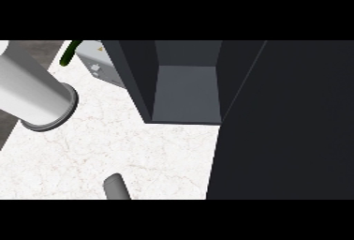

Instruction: Pick up the bottled water, place it into the cabinet and close the cabinet

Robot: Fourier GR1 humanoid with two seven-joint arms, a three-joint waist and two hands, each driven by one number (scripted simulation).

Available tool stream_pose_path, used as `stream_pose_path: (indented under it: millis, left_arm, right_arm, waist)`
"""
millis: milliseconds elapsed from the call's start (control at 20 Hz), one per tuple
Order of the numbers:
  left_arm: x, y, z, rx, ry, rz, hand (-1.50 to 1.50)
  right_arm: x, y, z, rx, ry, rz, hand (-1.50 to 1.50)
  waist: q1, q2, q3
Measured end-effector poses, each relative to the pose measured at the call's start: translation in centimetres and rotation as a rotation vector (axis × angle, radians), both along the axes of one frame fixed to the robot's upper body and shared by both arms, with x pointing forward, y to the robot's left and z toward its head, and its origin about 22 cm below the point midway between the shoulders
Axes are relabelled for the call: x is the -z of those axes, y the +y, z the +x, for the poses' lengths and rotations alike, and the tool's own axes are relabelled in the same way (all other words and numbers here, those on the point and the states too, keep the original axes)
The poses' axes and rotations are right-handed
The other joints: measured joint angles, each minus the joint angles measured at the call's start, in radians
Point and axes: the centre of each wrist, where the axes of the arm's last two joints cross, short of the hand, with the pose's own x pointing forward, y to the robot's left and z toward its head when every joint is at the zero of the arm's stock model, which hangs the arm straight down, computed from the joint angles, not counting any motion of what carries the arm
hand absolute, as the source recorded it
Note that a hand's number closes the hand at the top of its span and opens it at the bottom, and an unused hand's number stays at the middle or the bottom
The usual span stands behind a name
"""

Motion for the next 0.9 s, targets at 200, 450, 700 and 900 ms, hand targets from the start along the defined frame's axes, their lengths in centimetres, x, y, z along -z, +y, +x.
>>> stream_pose_path:
  millis: [200, 450, 700, 900]
  left_arm:
    - [2.0, -0.3, -1.1, -0.037, -0.051, -0.003, -1.50]
    - [4.2, -0.6, -0.9, -0.060, -0.078, -0.012, -1.50]
    - [5.3, 0.7, 0.3, -0.059, -0.088, 0.011, -1.50]
    - [5.5, 1.6, 2.6, -0.079, -0.105, 0.008, -1.50]
  right_arm:
    - [-0.5, 0.6, -0.3, -0.020, 0.001, -0.006, -1.50]
    - [-0.9, 1.2, -0.5, -0.039, 0.005, 0.002, -1.50]
    - [-1.4, 1.9, -0.5, -0.066, 0.023, 0.001, -1.50]
    - [-1.8, 2.1, -0.3, -0.067, 0.016, -0.001, -1.50]
  waist:
    - [-0.012, 0.009, 0.008]
    - [-0.024, 0.017, 0.009]
    - [-0.029, 0.020, 0.010]
    - [-0.031, 0.022, 0.008]
